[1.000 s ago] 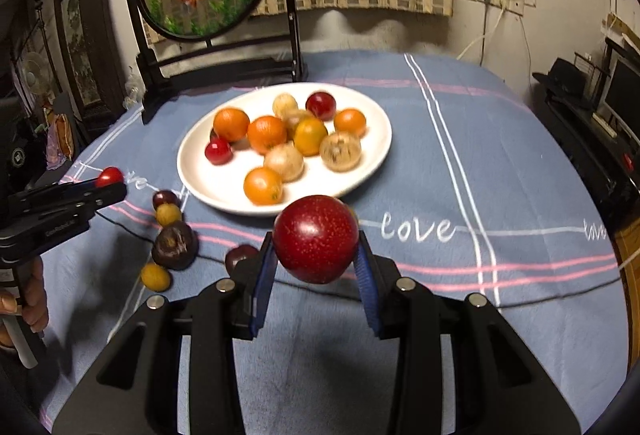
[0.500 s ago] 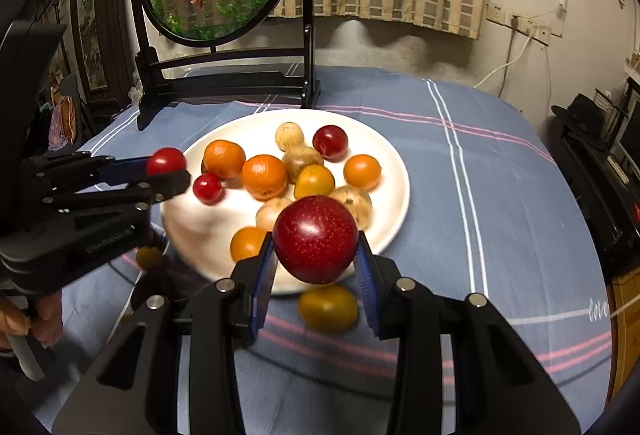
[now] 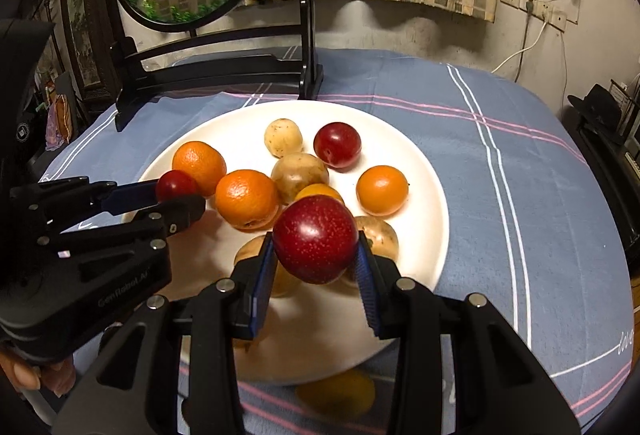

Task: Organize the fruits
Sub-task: 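Carry the tomato and apple onto the white plate and open both tools, then move the left tool down and grasp a small yellow fruit, then grasp the dark red plum with the right tool while the left tool holds the yellow fruit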

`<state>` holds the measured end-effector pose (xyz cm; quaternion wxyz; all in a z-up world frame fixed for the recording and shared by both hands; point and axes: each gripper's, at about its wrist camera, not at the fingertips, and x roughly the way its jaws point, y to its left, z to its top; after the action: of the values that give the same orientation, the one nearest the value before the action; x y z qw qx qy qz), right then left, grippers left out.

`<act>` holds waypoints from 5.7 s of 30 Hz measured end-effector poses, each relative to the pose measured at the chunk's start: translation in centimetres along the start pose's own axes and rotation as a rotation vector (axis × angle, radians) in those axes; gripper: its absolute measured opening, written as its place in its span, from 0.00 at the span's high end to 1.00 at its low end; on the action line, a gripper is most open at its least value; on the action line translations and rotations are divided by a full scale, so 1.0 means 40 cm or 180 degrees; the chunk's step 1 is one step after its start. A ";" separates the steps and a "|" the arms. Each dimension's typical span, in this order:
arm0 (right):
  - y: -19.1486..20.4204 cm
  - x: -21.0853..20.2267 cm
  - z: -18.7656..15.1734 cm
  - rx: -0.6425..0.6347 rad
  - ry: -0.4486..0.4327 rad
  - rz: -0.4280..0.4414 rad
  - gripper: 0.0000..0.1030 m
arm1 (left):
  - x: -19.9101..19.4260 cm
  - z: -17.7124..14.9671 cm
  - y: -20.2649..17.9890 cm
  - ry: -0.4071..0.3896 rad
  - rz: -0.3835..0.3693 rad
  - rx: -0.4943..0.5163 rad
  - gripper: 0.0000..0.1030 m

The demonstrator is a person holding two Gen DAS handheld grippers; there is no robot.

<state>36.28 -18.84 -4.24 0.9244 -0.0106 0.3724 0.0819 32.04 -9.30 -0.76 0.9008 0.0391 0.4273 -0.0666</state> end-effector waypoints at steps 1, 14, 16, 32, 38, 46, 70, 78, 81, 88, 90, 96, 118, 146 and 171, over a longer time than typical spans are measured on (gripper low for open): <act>-0.001 0.002 0.001 0.0003 -0.0001 -0.0003 0.63 | 0.002 0.001 0.000 0.0005 -0.0002 -0.0011 0.68; -0.023 0.011 0.044 0.0067 -0.0139 -0.0117 0.58 | -0.008 0.025 0.035 -0.0145 -0.0036 -0.0224 0.32; -0.028 0.001 0.043 0.0090 -0.0169 -0.0103 0.58 | -0.027 0.025 0.038 -0.0196 -0.0065 -0.0231 0.30; -0.085 -0.191 -0.053 0.0574 -0.0363 0.0182 0.47 | -0.204 -0.083 0.070 -0.0369 -0.0016 -0.0204 0.21; -0.066 -0.253 -0.131 0.0716 -0.0477 0.0228 0.45 | -0.252 -0.179 0.111 -0.0397 -0.0032 -0.0316 0.20; -0.039 -0.267 -0.218 0.0966 -0.0527 0.0316 0.44 | -0.278 -0.258 0.145 -0.0349 0.0040 -0.0388 0.20; -0.007 -0.234 -0.245 0.0598 -0.0438 0.0147 0.44 | -0.238 -0.364 0.060 -0.0228 -0.0039 0.0129 0.18; -0.006 -0.234 -0.246 0.0615 -0.0426 0.0141 0.40 | -0.208 -0.378 0.051 -0.0088 -0.0113 0.0152 0.18; -0.003 -0.232 -0.247 0.0597 -0.0415 0.0141 0.40 | -0.193 -0.381 0.052 -0.0034 -0.0090 0.0144 0.18; 0.001 -0.227 -0.249 0.0571 -0.0383 0.0143 0.40 | -0.179 -0.386 0.049 0.0025 -0.0129 0.0149 0.39; 0.003 -0.226 -0.249 0.0565 -0.0372 0.0154 0.40 | -0.175 -0.384 0.051 0.0045 -0.0157 0.0142 0.41; 0.004 -0.225 -0.252 0.0560 -0.0351 0.0157 0.40 | -0.179 -0.387 0.038 0.0016 -0.0212 0.0222 0.60; 0.131 -0.185 -0.268 -0.0287 0.0019 0.0283 0.40 | -0.216 -0.377 0.060 -0.0073 -0.0372 0.0150 0.74; 0.168 -0.084 -0.228 -0.0150 0.0325 -0.0014 0.68 | -0.203 -0.376 0.075 0.0013 -0.0342 0.0125 0.74; 0.096 -0.244 -0.217 -0.0134 -0.0058 0.0179 0.68 | -0.256 -0.341 0.060 -0.0072 -0.0310 0.0144 0.74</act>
<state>22.78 -17.16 -3.61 0.9247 -0.0189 0.3622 0.1158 15.54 -4.32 -1.41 0.9001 0.0379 0.4169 -0.1205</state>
